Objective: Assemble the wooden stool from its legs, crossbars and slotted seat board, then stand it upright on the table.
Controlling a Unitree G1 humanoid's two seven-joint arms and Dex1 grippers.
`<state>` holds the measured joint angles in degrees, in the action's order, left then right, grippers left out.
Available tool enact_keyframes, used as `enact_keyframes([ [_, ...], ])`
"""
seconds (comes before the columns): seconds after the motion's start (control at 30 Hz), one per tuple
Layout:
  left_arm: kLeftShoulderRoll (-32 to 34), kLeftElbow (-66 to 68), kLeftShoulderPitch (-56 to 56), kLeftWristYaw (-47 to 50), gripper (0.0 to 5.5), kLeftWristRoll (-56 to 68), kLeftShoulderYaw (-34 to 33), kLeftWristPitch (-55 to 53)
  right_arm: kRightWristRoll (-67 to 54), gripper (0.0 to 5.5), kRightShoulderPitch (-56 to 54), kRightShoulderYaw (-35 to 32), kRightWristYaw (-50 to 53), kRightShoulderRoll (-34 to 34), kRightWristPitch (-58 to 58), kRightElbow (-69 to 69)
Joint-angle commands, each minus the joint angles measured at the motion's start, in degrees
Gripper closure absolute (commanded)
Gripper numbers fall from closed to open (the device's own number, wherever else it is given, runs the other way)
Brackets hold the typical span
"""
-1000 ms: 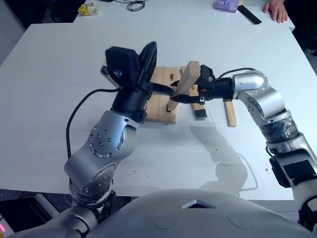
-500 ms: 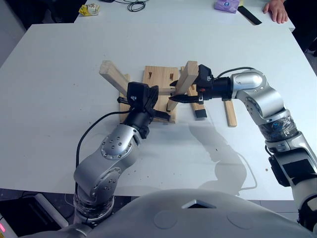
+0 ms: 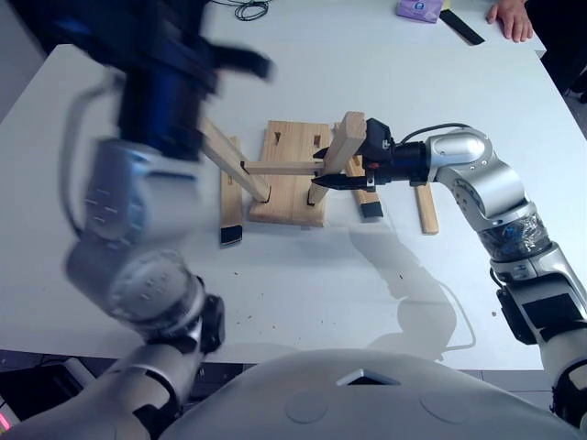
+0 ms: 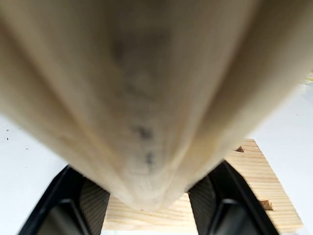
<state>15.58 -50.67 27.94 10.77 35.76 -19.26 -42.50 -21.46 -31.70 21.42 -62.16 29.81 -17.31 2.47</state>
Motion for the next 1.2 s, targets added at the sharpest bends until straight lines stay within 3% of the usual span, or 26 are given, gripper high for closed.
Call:
enact_keyframes([
  [0.03, 7.58, 9.75, -17.87, -4.86, 5.50, -10.90, -12.13, 5.37, 6.11, 3.49, 5.09, 2.44, 0.55, 4.03, -3.65, 2.03],
  [0.17, 5.17, 13.43, -34.62, -14.46, 5.50, -13.68, -10.92, 14.69, 6.09, 3.49, 5.14, 1.88, 0.57, 4.15, -3.99, 1.94],
  [0.3, 2.61, 13.81, -43.89, -20.46, 5.50, -14.61, -6.87, 21.06, 6.48, 3.49, 4.00, 2.17, 0.09, 4.02, -3.83, 3.00],
  [0.4, 2.48, 15.50, -44.37, -21.32, 5.50, -16.23, -6.33, 24.50, 6.63, 3.49, 3.34, 2.72, -0.77, 4.24, -3.77, 3.25],
  [0.53, 2.73, 18.90, -38.83, -16.38, 5.50, -16.04, -12.66, 26.62, 6.68, 3.49, 2.83, 3.08, -1.55, 4.45, -3.50, 3.68],
  [0.6, 2.15, 19.09, -37.81, -14.65, 5.50, -17.98, -11.95, 26.81, 6.64, 3.49, 2.72, 3.10, -1.81, 4.65, -3.47, 3.79],
  [0.77, 0.19, 19.98, -36.54, -14.28, 5.50, -20.15, -5.96, 26.48, 6.69, 3.49, 2.38, 3.20, -1.90, 4.49, -3.33, 4.16],
  [0.93, -0.46, 11.19, -36.07, -27.34, 5.50, -13.43, 21.38, 18.34, 6.81, 3.49, 1.93, 3.45, -2.07, 4.18, -3.03, 4.62],
  [1.0, -1.64, 9.05, -34.38, -27.80, 5.50, -12.78, 26.72, 16.87, 6.77, 3.49, 1.50, 3.66, -2.47, 4.07, -3.01, 4.62],
  [1.07, -0.77, 6.88, -35.26, -28.22, 5.50, -12.17, 27.73, 15.65, 6.83, 3.49, 1.20, 3.61, -3.08, 4.18, -2.83, 4.70],
  [1.2, 3.15, 5.22, -38.96, -28.84, 5.50, -11.64, 22.30, 14.66, 7.31, 3.49, 0.63, 4.14, -3.96, 4.42, -2.24, 4.98],
])
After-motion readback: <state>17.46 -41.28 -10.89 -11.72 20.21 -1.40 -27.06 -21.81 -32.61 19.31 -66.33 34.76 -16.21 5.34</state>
